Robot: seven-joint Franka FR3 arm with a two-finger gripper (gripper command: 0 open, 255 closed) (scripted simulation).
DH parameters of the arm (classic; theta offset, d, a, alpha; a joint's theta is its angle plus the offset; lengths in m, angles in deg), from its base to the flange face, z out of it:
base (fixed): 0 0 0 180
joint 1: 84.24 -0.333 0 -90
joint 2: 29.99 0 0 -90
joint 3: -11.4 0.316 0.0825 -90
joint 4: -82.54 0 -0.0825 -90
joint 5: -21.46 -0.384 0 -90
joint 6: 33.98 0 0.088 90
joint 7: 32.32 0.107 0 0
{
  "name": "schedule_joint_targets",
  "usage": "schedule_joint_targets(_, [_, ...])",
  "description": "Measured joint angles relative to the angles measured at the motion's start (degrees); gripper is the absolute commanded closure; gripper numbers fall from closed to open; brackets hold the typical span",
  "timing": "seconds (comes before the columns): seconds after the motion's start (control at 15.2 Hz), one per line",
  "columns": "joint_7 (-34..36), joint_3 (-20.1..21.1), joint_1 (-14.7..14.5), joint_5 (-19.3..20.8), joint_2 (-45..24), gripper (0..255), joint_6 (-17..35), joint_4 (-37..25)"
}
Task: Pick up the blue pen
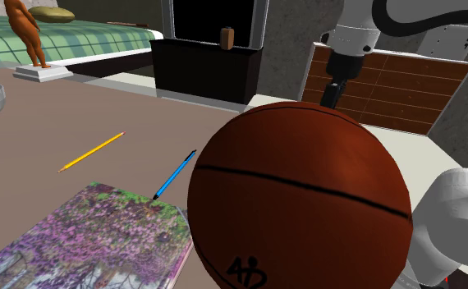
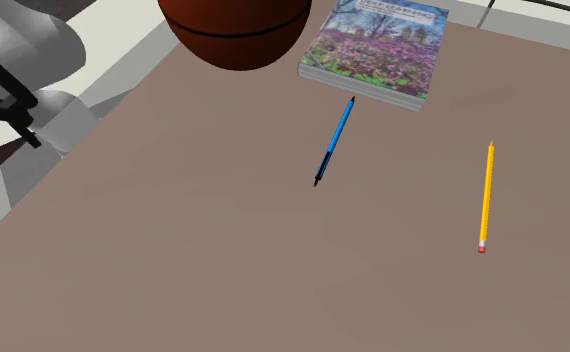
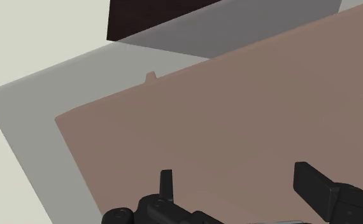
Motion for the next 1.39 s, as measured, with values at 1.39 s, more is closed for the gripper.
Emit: schedule_joint_targets(1.39, [56.9,29.67,4.41,-20.01,-11.71,0,0.52,-9.65])
